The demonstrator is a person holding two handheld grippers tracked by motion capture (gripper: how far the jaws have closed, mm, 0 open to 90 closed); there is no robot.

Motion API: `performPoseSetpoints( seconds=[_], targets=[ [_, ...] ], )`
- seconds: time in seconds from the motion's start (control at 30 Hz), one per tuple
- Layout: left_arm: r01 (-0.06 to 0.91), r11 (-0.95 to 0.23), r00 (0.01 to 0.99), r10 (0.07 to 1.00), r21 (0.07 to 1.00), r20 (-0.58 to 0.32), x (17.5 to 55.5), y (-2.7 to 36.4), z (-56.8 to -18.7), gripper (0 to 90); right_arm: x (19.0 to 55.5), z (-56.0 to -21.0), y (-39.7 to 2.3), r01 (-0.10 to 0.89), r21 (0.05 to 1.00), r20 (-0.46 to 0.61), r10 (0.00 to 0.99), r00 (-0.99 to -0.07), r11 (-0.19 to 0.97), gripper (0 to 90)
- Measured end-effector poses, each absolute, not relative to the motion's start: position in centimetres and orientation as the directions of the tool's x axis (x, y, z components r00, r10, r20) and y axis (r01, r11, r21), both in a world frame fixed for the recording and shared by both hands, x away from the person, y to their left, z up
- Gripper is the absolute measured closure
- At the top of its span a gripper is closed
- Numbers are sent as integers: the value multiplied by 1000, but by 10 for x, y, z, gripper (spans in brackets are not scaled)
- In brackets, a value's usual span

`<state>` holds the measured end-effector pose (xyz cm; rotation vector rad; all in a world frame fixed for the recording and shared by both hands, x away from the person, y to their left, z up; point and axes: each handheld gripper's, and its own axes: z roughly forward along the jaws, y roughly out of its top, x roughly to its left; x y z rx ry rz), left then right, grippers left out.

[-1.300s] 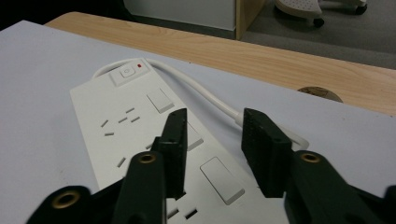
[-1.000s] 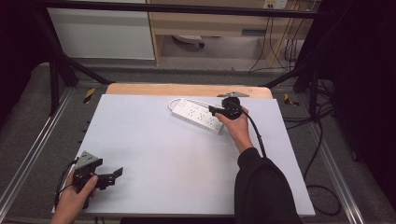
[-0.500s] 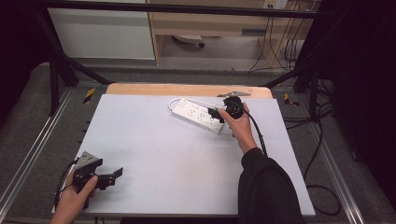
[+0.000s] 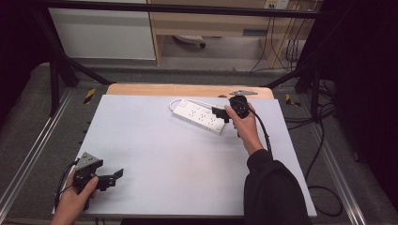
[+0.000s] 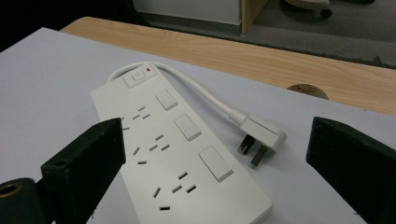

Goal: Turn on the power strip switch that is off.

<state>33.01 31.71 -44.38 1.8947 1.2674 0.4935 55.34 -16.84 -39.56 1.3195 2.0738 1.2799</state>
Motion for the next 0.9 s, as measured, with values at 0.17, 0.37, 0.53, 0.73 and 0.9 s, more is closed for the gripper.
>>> performPoseSetpoints(
  seconds=[0.17, 0.37, 0.53, 0.73, 0.9],
  targets=[
    [593, -192, 425, 900, 782, -102, 330, 317, -444, 73, 549, -390, -173, 516, 844, 161, 849, -503, 146, 47],
    [594, -190, 422, 901, 782, -101, 330, 318, -444, 73, 542, -384, -178, 500, 855, 159, 847, -508, 139, 47],
    [593, -190, 423, 901, 782, -102, 330, 317, -444, 73, 535, -381, -186, 499, 856, 165, 846, -507, 132, 45],
    [592, -189, 423, 900, 784, -102, 329, 317, -444, 73, 525, -376, -196, 490, 863, 166, 847, -505, 123, 46],
    [590, -192, 425, 900, 785, -98, 329, 317, -444, 73, 512, -372, -204, 472, 874, 162, 844, -511, 117, 44]
  ],
)
